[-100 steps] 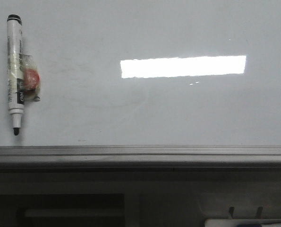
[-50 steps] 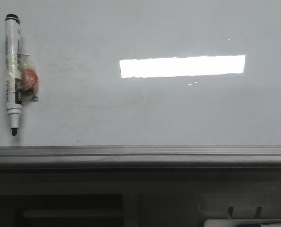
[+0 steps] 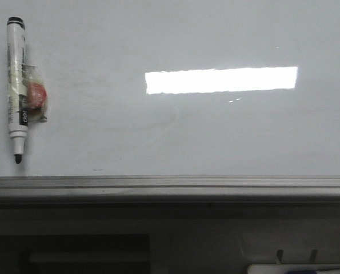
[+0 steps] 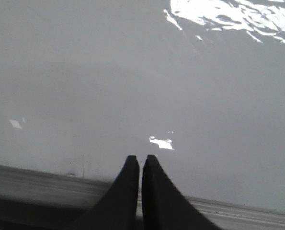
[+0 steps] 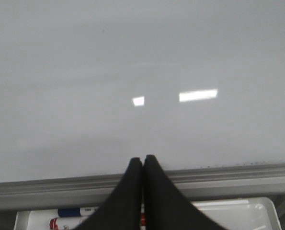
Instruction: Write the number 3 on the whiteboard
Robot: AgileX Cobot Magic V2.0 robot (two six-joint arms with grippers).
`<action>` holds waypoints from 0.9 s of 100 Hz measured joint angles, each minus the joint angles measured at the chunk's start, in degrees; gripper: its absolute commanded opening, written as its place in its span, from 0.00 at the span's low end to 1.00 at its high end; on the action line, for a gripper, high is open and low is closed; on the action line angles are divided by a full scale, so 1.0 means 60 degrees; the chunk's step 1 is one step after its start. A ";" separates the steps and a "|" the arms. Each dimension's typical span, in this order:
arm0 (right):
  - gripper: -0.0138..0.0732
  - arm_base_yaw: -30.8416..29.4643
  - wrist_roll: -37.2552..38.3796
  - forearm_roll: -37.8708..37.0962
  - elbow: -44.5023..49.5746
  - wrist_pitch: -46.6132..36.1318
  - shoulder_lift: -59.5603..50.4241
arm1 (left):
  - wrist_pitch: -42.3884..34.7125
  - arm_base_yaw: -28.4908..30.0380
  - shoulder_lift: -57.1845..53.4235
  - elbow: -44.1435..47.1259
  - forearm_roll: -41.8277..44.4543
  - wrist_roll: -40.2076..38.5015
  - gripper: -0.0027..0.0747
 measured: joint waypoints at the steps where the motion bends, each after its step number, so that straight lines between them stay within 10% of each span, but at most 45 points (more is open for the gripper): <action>1: 0.11 0.0000 0.0000 0.0000 -0.0031 0.0073 0.0038 | 0.0021 0.0000 0.0056 -0.0054 -0.0021 0.0000 0.01; 30: 0.11 0.0149 0.0000 0.0006 -0.0481 0.0500 0.0355 | 0.0676 0.0000 0.1718 -0.2034 -0.0286 0.0156 0.02; 58: 0.11 0.0162 0.0000 0.0006 -0.0501 0.0569 0.0355 | 0.0447 -0.0408 0.1884 -0.2010 -0.0537 0.1345 0.53; 90: 0.11 0.0162 0.0021 0.0082 -0.0501 0.0330 0.0355 | -0.0874 -0.1427 0.1884 -0.1698 -0.0698 0.1688 0.53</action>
